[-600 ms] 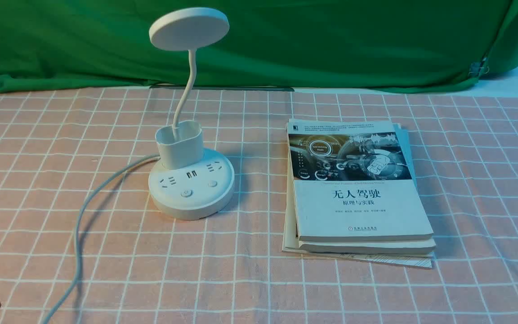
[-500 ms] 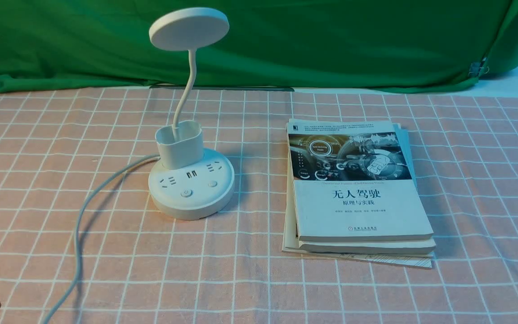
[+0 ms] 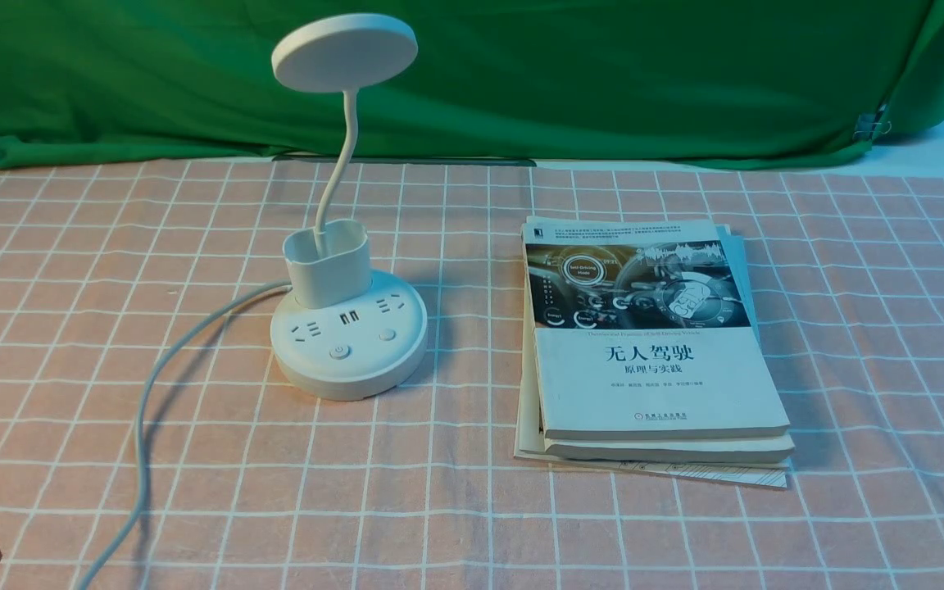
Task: Turn on the table lamp on the pink coffee tablecloth with your hand.
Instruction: 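Press the power button on the lamp base to turn the lamp on with the left gripper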
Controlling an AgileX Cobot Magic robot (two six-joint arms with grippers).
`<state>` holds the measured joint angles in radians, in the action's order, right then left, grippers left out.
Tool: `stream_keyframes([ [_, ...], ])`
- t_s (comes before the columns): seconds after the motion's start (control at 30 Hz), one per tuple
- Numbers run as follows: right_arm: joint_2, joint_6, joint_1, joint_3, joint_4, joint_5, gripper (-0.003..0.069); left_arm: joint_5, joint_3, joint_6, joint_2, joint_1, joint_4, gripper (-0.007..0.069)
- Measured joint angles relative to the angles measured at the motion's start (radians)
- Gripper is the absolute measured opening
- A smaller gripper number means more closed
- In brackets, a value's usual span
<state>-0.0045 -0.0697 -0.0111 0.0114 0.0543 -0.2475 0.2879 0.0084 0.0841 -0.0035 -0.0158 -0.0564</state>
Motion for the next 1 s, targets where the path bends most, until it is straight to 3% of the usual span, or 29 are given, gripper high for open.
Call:
stream_keyframes([
  [0.8, 0.000, 0.000, 0.000, 0.000, 0.000, 0.000, 0.0239, -0.010, 0.000, 0.004, 0.000, 0.000, 0.014, 0.0242],
  [0.9, 0.000, 0.000, 0.000, 0.000, 0.000, 0.000, 0.0239, -0.110, 0.000, 0.016, 0.000, 0.000, 0.015, 0.0242],
  [1.0, 0.000, 0.000, 0.000, 0.000, 0.000, 0.000, 0.0239, -0.312, 0.000, 0.019, 0.000, 0.000, 0.017, 0.0242],
])
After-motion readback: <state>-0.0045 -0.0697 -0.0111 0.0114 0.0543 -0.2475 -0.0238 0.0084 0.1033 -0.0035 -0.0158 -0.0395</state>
